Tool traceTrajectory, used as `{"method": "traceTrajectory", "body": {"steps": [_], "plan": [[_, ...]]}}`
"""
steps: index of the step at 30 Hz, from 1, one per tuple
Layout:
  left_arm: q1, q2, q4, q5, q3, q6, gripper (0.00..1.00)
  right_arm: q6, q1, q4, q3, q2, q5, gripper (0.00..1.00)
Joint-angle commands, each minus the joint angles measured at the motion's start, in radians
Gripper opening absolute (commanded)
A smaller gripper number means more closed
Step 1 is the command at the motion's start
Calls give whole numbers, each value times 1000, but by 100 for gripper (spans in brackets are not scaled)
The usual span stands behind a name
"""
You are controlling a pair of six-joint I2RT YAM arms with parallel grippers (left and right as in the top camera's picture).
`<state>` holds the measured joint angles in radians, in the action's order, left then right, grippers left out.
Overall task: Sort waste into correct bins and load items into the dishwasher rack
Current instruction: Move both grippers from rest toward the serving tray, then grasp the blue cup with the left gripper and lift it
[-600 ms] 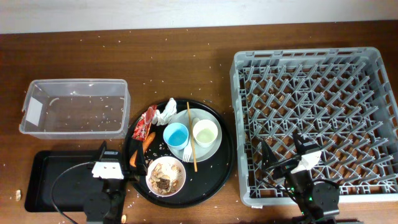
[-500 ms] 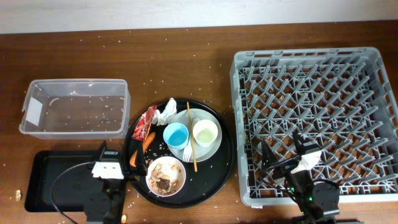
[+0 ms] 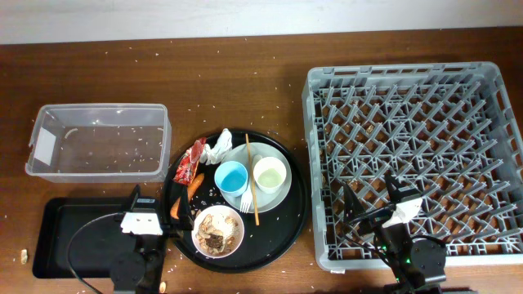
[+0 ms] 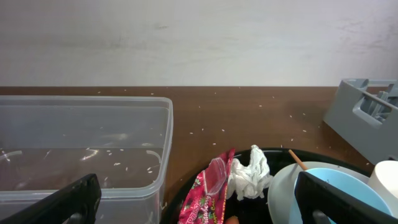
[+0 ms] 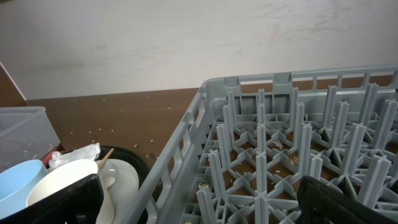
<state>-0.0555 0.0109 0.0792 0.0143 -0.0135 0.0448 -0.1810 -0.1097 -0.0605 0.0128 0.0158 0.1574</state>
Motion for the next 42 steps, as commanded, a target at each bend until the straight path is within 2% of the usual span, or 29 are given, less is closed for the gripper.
{"method": "traceTrajectory", "body": {"steps": [1,8,11,12,14,16,17,19,20,22,23,24,27,28,29,30,32,33,34,37,39,41,42], "plan": [[6,-5,3,5,4,-16,99,-4,5,-3,-7,-8,-5,99],[6,-5,0,29,4,-15,99,-8,5,5,-7,-8,-2,99],[6,-5,-68,193,-30,-9,99,-112,5,56,38,-8,289,99],[6,5,-16,215,-103,37,99,-164,5,-4,106,-8,307,99],[6,65,119,224,-253,108,99,-167,5,-175,275,5,306,99],[6,252,322,241,-522,135,99,-167,6,-447,534,108,301,99],[6,402,454,254,-680,135,99,-168,6,-568,645,183,293,99],[6,682,698,269,-938,134,99,-165,5,-838,892,400,249,99],[6,787,793,272,-1033,134,99,-135,5,-912,967,473,246,99],[6,982,953,270,-1211,133,99,-44,5,-1012,1110,623,246,99],[6,1092,1023,272,-1299,137,99,-43,5,-1033,1180,715,280,99],[6,1167,1057,341,-1342,145,99,-40,5,-1027,1206,769,284,99],[4,1312,1091,365,-1350,143,99,-65,-32,-1031,1234,916,336,99],[-24,1355,1102,362,-1350,108,79,-98,-95,-1070,1234,974,253,99],[-66,1386,1104,323,-1349,95,71,-136,-143,-1094,1234,1017,175,99],[-103,1408,1104,262,-1349,96,65,-153,-165,-1104,1234,1041,146,99],[-225,1500,1099,47,-1349,125,61,-165,-200,-1103,1234,1080,145,99],[-259,1550,1073,4,-1349,127,59,-165,-201,-1104,1234,1081,144,99],[-278,1603,1042,4,-1349,127,51,-165,-201,-1104,1234,1080,145,99],[-282,1762,1002,5,-1349,130,43,-165,-201,-1162,1234,1079,144,99],[-282,1823,998,5,-1349,130,26,-164,-201,-1176,1234,1079,144,99],[-282,1834,990,6,-1350,130,0,-165,-201,-1178,1234,1079,144,99],[-282,1827,1003,8,-1358,130,1,-165,-201,-1179,1234,1079,144,99]]}}
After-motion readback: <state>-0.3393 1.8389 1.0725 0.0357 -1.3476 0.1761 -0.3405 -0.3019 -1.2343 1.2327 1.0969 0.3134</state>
